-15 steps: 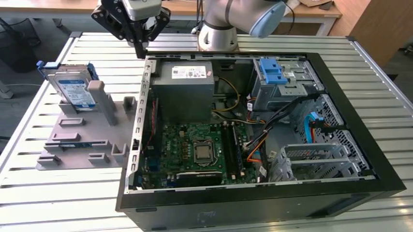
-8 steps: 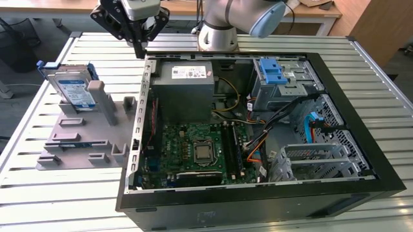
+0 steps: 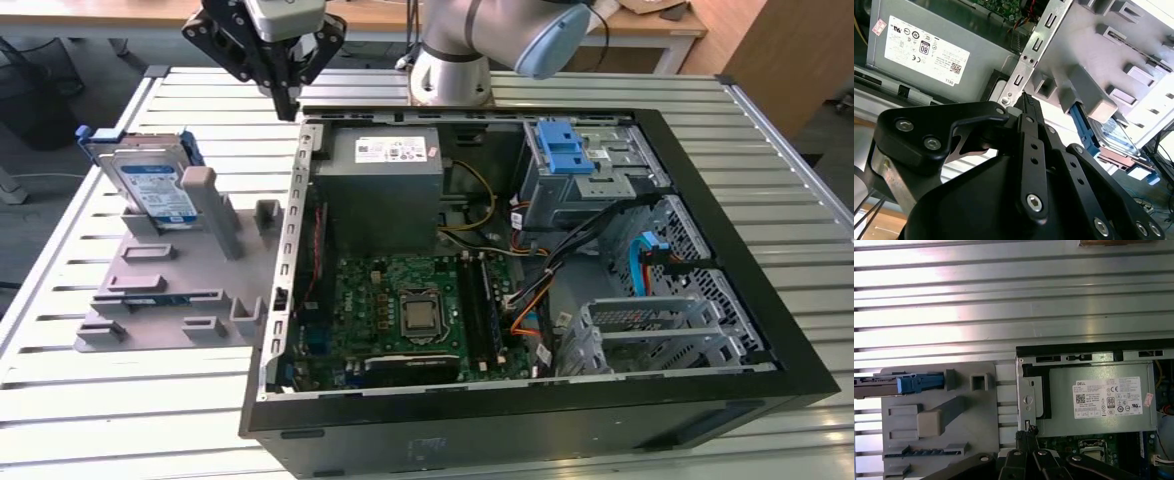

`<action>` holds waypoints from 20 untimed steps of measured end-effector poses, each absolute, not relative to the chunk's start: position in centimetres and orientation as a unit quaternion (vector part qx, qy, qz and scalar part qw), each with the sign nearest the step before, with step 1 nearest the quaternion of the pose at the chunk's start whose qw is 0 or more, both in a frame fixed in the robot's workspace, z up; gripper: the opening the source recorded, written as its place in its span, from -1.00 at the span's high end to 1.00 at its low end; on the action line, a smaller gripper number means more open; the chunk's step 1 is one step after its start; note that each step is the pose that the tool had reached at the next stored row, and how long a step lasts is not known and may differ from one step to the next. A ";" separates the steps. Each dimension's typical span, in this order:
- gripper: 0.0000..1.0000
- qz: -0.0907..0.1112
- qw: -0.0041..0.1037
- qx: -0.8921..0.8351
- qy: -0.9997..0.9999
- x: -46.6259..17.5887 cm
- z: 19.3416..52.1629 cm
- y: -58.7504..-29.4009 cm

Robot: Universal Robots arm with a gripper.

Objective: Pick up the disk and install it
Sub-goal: 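Reach for the disk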

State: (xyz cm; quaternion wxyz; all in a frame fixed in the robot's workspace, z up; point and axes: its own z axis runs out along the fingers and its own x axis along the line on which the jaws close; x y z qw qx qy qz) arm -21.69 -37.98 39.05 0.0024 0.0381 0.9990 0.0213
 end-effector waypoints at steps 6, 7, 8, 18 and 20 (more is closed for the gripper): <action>0.79 0.021 0.002 0.038 0.999 -22.0 39.0 -37.9; 0.79 0.021 0.002 0.038 0.999 -22.0 39.0 -37.9; 0.79 0.021 0.002 0.038 0.999 -22.1 39.0 -37.9; 0.79 0.021 0.002 0.038 0.999 -22.6 39.0 -37.7; 0.79 0.021 0.002 0.038 0.999 -22.7 39.0 -37.7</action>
